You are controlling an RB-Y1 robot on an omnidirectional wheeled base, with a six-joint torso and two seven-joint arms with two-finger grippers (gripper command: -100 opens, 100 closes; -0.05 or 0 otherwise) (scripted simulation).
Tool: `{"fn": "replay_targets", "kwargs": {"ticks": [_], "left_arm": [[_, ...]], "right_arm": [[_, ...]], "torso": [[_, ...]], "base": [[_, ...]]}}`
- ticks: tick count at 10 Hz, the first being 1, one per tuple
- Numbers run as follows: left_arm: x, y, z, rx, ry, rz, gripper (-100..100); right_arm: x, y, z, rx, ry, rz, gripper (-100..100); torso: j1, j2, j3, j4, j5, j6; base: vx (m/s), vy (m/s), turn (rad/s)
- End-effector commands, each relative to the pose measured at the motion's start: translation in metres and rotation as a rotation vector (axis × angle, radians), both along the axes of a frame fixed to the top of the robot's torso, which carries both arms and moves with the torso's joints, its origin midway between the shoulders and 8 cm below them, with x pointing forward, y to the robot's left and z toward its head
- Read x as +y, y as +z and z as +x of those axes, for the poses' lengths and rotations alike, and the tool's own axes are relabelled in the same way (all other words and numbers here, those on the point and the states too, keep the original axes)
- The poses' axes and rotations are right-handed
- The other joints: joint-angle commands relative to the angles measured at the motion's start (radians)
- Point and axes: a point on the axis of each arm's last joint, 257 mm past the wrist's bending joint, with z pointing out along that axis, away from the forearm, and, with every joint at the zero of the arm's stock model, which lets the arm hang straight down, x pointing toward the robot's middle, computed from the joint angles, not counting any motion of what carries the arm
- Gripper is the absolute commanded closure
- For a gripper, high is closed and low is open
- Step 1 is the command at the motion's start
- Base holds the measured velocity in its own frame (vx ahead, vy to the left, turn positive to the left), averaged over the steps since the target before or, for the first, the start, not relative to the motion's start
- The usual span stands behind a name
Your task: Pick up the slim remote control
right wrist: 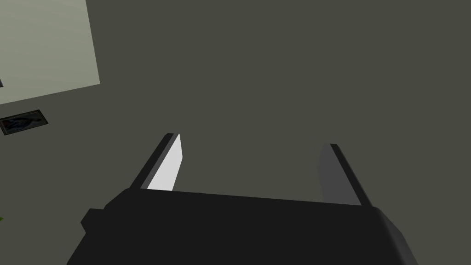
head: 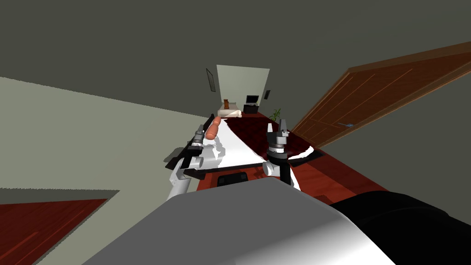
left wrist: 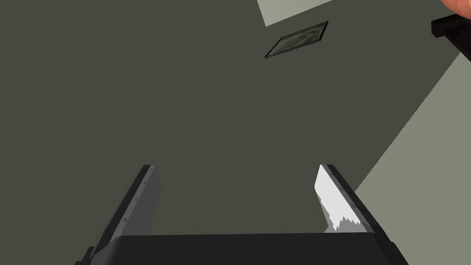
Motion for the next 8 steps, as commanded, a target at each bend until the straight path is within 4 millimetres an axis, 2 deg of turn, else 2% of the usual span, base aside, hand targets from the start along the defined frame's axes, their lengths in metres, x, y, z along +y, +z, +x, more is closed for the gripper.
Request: {"fn": "replay_targets", "kwargs": {"ticks": [1, 2, 3, 4, 5, 6, 8], "left_arm": [[0.001, -0.011, 0.01, 0.044, 0.01, 0.009, -100], [0.002, -0.021, 0.025, 0.08, 0.02, 0.023, -100], [0.004, -0.026, 0.026, 0.101, 0.024, 0.023, -100], [0.005, -0.036, 0.04, 0.139, 0.034, 0.035, -100], [0.007, -0.041, 0.042, 0.161, 0.039, 0.036, -100], [0.009, -0.051, 0.054, 0.195, 0.049, 0.047, -100], [0.01, -0.058, 0.056, 0.224, 0.054, 0.047, -100]], "right_arm": [[0.0, 0.0, 0.0, 0.0, 0.0, 0.0, 0], [0.0, 0.0, 0.0, 0.0, 0.0, 0.0, 0], [0.0, 0.0, 0.0, 0.0, 0.0, 0.0, 0], [0.0, 0.0, 0.0, 0.0, 0.0, 0.0, 0], [0.0, 0.0, 0.0, 0.0, 0.0, 0.0, 0], [0.0, 0.0, 0.0, 0.0, 0.0, 0.0, 0], [0.0, 0.0, 0.0, 0.0, 0.0, 0.0, 0]], "torso": [[0.0, 0.0, 0.0, 0.0, 0.0, 0.0], [0.0, 0.0, 0.0, 0.0, 0.0, 0.0], [0.0, -0.001, 0.0, 0.0, 0.0, 0.0], [0.0, -0.001, 0.0, 0.0, 0.0, 0.0], [0.0, -0.001, 0.0, 0.0, 0.0, 0.0], [0.001, -0.001, -0.001, 0.0, 0.0, 0.0], [0.0, -0.001, -0.001, 0.0, 0.0, 0.0]], "base": [[-0.013, -0.013, -0.011], [-0.012, -0.012, -0.016], [-0.009, -0.009, -0.01], [-0.006, -0.01, -0.014], [-0.003, -0.008, -0.009], [-0.002, -0.009, -0.008], [0.001, -0.004, -0.005]]}}
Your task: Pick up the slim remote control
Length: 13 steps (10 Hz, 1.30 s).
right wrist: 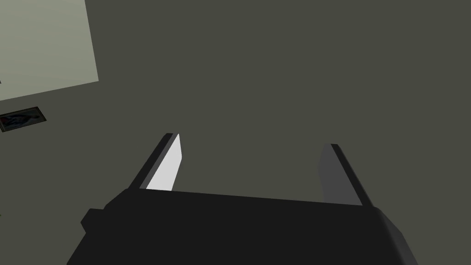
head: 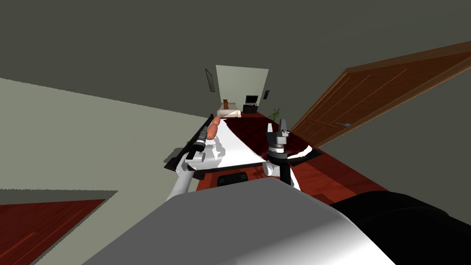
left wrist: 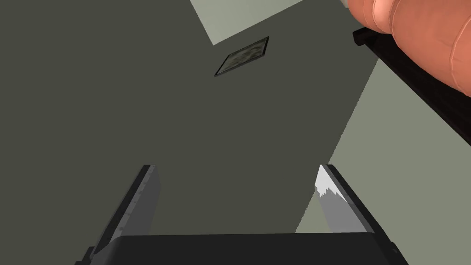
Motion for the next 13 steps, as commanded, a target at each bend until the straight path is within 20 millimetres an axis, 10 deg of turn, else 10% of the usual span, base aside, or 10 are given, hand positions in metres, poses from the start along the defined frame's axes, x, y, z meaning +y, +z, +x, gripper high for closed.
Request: {"fn": "replay_targets", "kwargs": {"ticks": [1, 13], "left_arm": [[0.005, -0.015, 0.014, 0.057, 0.015, 0.01, -100], [0.035, -0.123, 0.053, 0.449, 0.107, 0.019, -100]], "right_arm": [[0.0, 0.0, 0.0, 0.0, 0.0, 0.0, 0], [0.0, 0.0, 0.0, 0.0, 0.0, 0.0, 0]], "torso": [[0.0, 0.0, 0.0, 0.0, 0.0, 0.0], [0.001, -0.003, -0.002, -0.001, 0.0, 0.0]], "base": [[0.0, 0.0, 0.0], [0.026, 0.001, 0.007]]}}
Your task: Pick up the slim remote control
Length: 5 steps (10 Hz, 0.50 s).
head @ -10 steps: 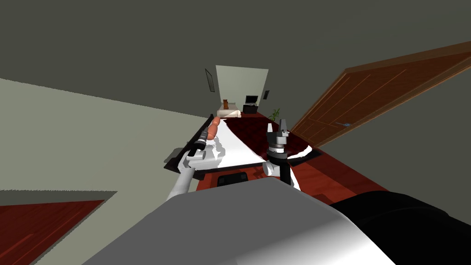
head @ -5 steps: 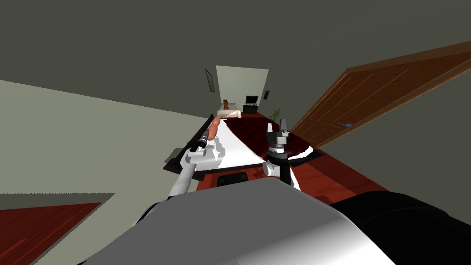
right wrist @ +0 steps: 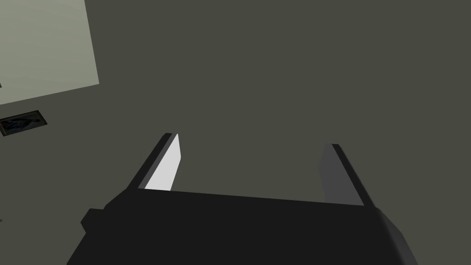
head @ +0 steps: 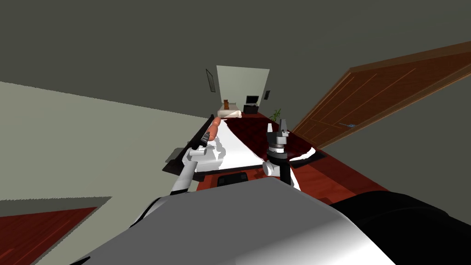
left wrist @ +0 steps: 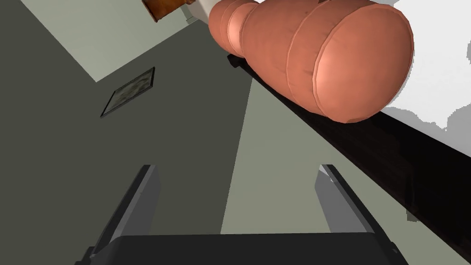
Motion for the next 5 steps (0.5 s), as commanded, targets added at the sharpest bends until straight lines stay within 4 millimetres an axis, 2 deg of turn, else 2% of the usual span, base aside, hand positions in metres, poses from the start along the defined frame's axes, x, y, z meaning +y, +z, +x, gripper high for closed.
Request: {"fn": "replay_targets", "kwargs": {"ticks": [1, 5], "left_arm": [[0.006, -0.018, 0.002, 0.066, 0.018, -0.008, -100], [0.016, -0.057, 0.0, 0.21, 0.057, -0.032, -100]], "right_arm": [[0.0, 0.0, 0.0, 0.0, 0.0, 0.0, 0], [0.0, 0.0, 0.0, 0.0, 0.0, 0.0, 0]], "torso": [[0.0, 0.0, 0.0, 0.0, 0.0, 0.0], [0.0, -0.002, -0.001, 0.0, 0.0, 0.0]], "base": [[0.033, 0.011, 0.033], [0.059, 0.007, 0.028]]}}
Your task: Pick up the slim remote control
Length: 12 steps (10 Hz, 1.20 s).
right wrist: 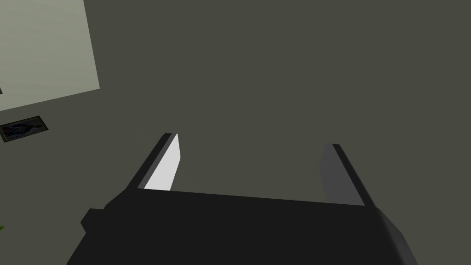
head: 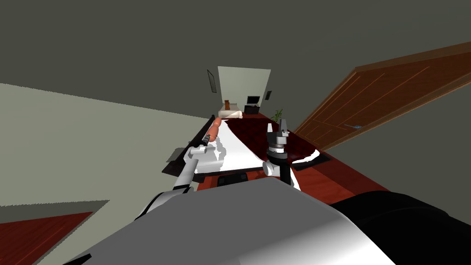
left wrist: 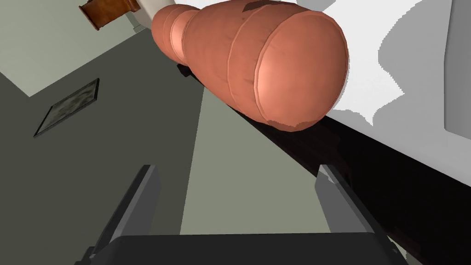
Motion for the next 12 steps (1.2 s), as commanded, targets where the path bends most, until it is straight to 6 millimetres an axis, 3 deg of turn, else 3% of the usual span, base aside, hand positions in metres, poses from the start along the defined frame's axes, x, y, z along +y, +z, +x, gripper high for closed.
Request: {"fn": "replay_targets", "kwargs": {"ticks": [1, 5, 8, 10, 11, 12], "left_arm": [[0.003, -0.017, -0.004, 0.063, 0.014, -0.008, -100], [0.008, -0.044, -0.013, 0.166, 0.038, -0.025, -100], [0.014, -0.082, -0.027, 0.301, 0.076, -0.063, -100], [0.014, -0.089, -0.034, 0.339, 0.081, -0.064, -100], [0.015, -0.105, -0.043, 0.404, 0.098, -0.085, -100], [0.015, -0.109, -0.047, 0.424, 0.101, -0.086, -100]], "right_arm": [[0.0, 0.0, 0.0, 0.0, 0.0, 0.0, 0], [0.0, 0.0, 0.0, 0.0, 0.0, 0.0, 0], [0.0, 0.0, 0.0, 0.0, 0.0, 0.0, 0], [0.0, 0.0, 0.0, 0.0, 0.0, 0.0, 0], [0.0, 0.0, 0.0, 0.0, 0.0, 0.0, 0], [0.0, 0.0, 0.0, 0.0, 0.0, 0.0, 0]], "torso": [[0.0, 0.0, 0.0, 0.0, 0.0, 0.0], [-0.001, 0.001, 0.001, 0.0, 0.0, 0.0], [0.0, 0.001, 0.0, 0.0, 0.0, 0.0], [0.0, -0.001, -0.001, 0.0, 0.0, 0.0], [0.0, 0.002, 0.001, 0.0, 0.0, 0.0], [0.0, 0.001, 0.001, 0.0, 0.0, 0.0]], "base": [[0.062, 0.017, 0.018], [0.041, 0.005, 0.017], [0.074, 0.013, 0.036], [0.056, 0.011, 0.015], [0.058, 0.016, 0.054], [0.064, 0.011, 0.024]]}}
